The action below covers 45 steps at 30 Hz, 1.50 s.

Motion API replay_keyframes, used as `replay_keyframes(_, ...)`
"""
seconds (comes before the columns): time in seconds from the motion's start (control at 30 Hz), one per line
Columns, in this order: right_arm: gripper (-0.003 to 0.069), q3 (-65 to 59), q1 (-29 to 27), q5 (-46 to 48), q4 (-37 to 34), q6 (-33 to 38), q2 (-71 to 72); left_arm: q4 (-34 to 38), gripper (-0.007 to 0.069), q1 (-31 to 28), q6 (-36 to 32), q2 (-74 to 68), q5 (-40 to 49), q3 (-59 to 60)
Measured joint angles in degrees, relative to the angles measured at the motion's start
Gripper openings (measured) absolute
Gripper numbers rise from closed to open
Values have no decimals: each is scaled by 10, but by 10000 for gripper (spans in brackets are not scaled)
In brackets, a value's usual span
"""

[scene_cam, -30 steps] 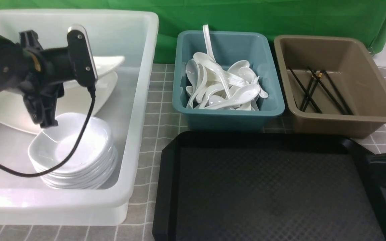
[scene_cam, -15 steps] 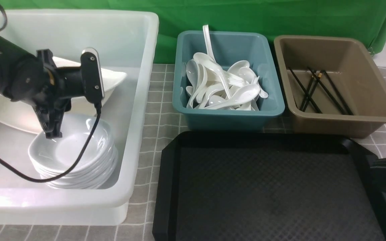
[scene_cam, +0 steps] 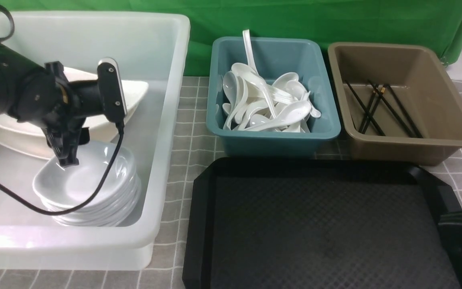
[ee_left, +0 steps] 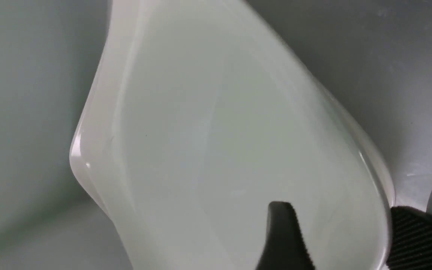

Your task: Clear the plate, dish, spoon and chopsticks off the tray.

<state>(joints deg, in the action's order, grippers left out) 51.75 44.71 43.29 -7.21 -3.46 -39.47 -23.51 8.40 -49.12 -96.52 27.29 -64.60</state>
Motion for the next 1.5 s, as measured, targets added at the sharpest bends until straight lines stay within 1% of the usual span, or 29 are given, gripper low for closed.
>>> replay_keyframes(0.1, 36, 0, 0, 4, -3, 0, 0, 24, 476, 0, 2, 16, 3, 0)
replay_keyframes(0.17, 36, 0, 0, 4, -4, 0, 0, 45, 510, 0, 2, 29, 6, 0)
replay_keyframes(0.3, 37, 0, 0, 4, -4, 2, 0, 92, 539, 0, 7, 60, 30, 0)
replay_keyframes(0.37, 37, 0, 0, 4, -4, 2, 0, 139, 540, 0, 19, 81, 46, 0)
replay_keyframes(0.4, 37, 0, 0, 4, -4, 2, 0, 184, 537, 0, 34, 99, 57, 0)
replay_keyframes(0.43, 37, 0, 0, 4, -4, 2, 0, 218, 528, 0, 46, 114, 64, 0)
replay_keyframes(0.47, 37, 0, 0, 4, -4, 2, 0, 270, 499, 0, 66, 143, 72, 0)
replay_keyframes(0.5, 37, 0, 0, 4, -4, 2, 0, 303, 477, 0, 79, 165, 75, 0)
replay_keyframes(0.57, 37, 0, 0, 4, -3, 2, 0, 367, 372, 1, 100, 224, 85, 1)
replay_keyframes(0.6, 37, 0, 0, 4, -2, 2, 1, 379, 347, 1, 102, 238, 85, 2)
replay_keyframes(0.67, 42, 0, 0, 4, 4, 2, 1, 454, 152, 1, 98, 344, 73, 24)
replay_keyframes(0.73, 43, 0, 0, 4, 12, 2, 1, 488, 60, 1, 92, 409, 52, 53)
replay_keyframes(0.8, 43, 0, 0, 4, 19, 2, 1, 529, 22, 1, 80, 488, 22, 92)
replay_keyframes(0.87, 43, 0, 0, 3, 27, 2, 1, 580, 8, 2, 48, 572, -23, 154)
replay_keyframes(0.9, 43, 0, 0, 3, 26, 2, 1, 580, 8, 2, 48, 572, -23, 154)
replay_keyframes(0.93, 38, 0, 0, 0, 29, 1, 1, 613, 8, 5, 21, 620, -50, 194)
replay_keyframes(1.0, 20, 0, 0, -8, 30, 0, 1, 652, 7, 16, -20, 692, -85, 254)
replay_keyframes(1.1, 20, 0, 0, -18, 30, -1, 1, 667, 7, 37, -47, 757, -114, 324)
replay_keyframes(1.23, 24, 0, 0, -18, 26, -15, 1, 673, 7, 49, -51, 810, -132, 384)
replay_keyframes(1.4, 38, 0, 0, -22, 26, -17, 1, 671, 7, 49, -52, 826, -134, 440)
replay_keyframes(1.5, 50, 0, 0, -22, 26, -17, 1, 654, 7, 49, -52, 826, -133, 467)
